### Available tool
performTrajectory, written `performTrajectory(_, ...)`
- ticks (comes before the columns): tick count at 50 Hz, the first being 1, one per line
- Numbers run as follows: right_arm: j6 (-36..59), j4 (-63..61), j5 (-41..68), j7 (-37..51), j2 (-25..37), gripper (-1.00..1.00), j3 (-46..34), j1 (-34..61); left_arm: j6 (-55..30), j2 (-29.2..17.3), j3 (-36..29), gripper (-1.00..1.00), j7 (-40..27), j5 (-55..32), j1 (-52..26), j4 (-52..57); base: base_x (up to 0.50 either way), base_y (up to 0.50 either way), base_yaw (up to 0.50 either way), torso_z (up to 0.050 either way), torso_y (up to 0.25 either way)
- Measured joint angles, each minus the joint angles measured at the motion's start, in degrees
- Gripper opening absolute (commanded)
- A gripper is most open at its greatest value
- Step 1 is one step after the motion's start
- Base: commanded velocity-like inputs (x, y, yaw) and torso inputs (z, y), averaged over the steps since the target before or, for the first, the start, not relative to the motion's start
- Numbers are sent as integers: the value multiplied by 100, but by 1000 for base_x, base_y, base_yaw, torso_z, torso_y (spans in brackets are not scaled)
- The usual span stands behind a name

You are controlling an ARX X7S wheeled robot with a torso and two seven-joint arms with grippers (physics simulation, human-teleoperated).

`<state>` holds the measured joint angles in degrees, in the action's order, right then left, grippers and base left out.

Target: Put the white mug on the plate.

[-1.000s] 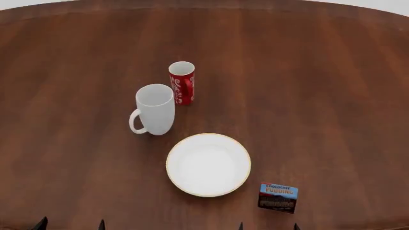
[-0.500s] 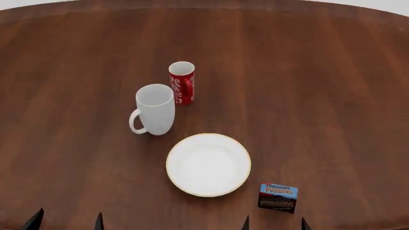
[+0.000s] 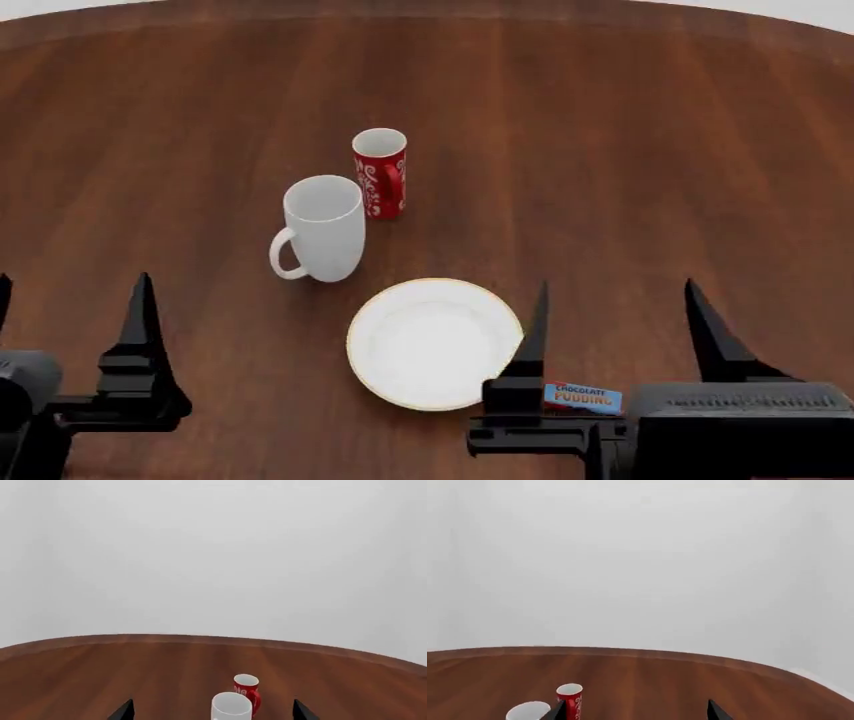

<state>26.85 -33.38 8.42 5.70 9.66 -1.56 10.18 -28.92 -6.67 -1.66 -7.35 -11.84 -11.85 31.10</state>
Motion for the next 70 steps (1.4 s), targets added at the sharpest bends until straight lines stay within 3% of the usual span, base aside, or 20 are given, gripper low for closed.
performTrajectory(14, 1448, -1439, 316, 179, 250, 100, 141, 708, -1395, -223, 190, 100, -198, -502, -629, 1067, 0, 0, 0, 0, 0)
performTrajectory(55, 1900, -2031, 437, 422, 480, 100, 85, 875, -1654, -439, 148, 100, -309, -777, -875, 1231, 0, 0, 0, 0, 0)
performTrajectory(70, 1922, -2054, 530, 461, 500, 100, 119, 864, -1594, -469, 143, 100, -358, -833, -853, 1219, 0, 345, 0, 0, 0)
